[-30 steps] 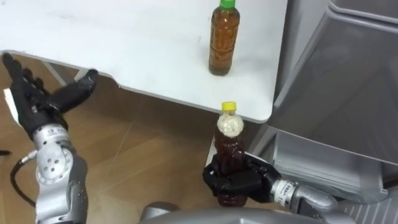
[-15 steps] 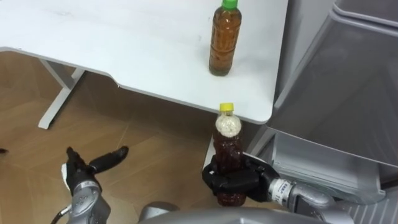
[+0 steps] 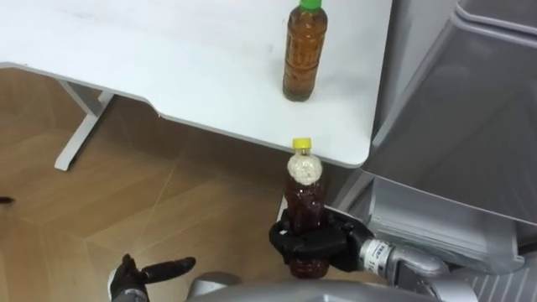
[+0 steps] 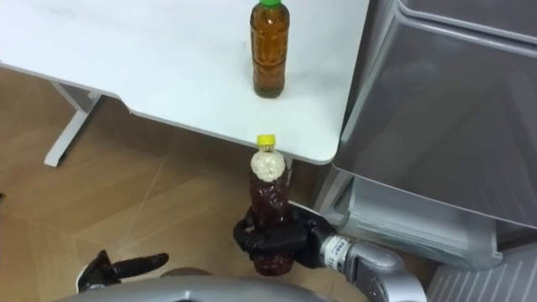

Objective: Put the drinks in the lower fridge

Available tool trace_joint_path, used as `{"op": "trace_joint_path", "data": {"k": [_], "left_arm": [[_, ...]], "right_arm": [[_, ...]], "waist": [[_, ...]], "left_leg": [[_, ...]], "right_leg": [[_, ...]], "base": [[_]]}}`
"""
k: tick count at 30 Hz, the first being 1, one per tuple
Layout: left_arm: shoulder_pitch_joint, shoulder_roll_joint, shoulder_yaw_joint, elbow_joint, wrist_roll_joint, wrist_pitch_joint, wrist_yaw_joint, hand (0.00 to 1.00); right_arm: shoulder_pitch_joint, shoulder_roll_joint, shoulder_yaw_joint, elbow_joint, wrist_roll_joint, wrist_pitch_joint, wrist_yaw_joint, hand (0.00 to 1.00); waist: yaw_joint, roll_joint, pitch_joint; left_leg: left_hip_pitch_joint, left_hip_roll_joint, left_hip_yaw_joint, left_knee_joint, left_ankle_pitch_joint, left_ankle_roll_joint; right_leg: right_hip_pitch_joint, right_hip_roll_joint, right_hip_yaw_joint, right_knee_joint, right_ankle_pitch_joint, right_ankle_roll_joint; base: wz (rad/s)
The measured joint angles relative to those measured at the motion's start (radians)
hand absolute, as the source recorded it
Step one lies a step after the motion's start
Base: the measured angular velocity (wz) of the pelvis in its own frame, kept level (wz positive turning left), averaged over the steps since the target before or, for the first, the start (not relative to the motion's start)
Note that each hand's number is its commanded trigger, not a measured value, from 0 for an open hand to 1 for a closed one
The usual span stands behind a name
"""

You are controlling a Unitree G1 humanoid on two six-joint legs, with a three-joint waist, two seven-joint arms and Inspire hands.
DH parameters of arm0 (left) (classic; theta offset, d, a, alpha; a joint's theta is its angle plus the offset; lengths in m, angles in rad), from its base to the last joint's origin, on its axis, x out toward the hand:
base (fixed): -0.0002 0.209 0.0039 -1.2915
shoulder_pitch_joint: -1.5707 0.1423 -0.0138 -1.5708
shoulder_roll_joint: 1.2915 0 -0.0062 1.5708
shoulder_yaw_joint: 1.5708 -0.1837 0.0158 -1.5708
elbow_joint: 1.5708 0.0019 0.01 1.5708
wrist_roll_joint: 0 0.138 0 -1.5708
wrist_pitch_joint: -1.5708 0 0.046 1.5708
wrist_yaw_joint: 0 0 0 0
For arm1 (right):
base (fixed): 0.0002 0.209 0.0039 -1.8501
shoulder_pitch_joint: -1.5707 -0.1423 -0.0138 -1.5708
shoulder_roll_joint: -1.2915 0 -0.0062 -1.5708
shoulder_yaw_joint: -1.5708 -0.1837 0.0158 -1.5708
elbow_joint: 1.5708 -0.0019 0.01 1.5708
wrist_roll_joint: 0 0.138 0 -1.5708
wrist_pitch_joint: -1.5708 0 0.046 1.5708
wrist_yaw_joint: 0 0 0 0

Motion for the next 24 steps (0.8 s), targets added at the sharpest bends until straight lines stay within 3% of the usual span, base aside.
{"op": "trace_joint_path", "data": {"k": [4, 9, 16, 24], "left_arm": [[-0.009, 0.000, -0.015, 0.024, 0.091, 0.019, -0.039, 0.00], [-0.020, 0.003, -0.016, 0.066, 0.117, 0.019, -0.063, 0.00], [-0.020, 0.017, -0.038, 0.067, 0.119, 0.018, -0.066, 0.00], [-0.021, 0.021, -0.045, 0.065, 0.142, 0.012, -0.082, 0.00]], "right_arm": [[-0.008, -0.005, -0.002, 0.012, 0.001, 0.001, -0.027, 1.00], [-0.016, -0.010, -0.002, 0.027, 0.009, 0.001, -0.061, 1.00], [-0.015, -0.014, 0.005, 0.038, 0.065, 0.001, -0.105, 1.00], [0.003, -0.010, 0.031, 0.062, 0.212, -0.001, -0.128, 1.00]], "waist": [[-0.010, 0.000, -0.0003], [-0.012, 0.003, -0.0064], [-0.027, 0.008, -0.0031], [-0.052, 0.014, -0.0048]], "left_leg": [[-0.006, 0.000, -0.001, -0.001, 0.000, 0.000], [-0.012, 0.000, -0.001, 0.001, 0.000, 0.000], [-0.018, 0.000, -0.003, 0.002, 0.000, 0.000], [-0.021, 0.000, -0.003, -0.004, 0.000, 0.001]], "right_leg": [[-0.005, 0.000, 0.000, 0.001, 0.000, 0.000], [-0.011, 0.000, -0.001, 0.003, 0.002, 0.000], [-0.017, 0.001, -0.005, 0.003, 0.004, 0.001], [-0.017, 0.001, -0.002, 0.004, 0.007, 0.002]], "base": [[0.00], [0.00], [0.00], [0.00]]}}
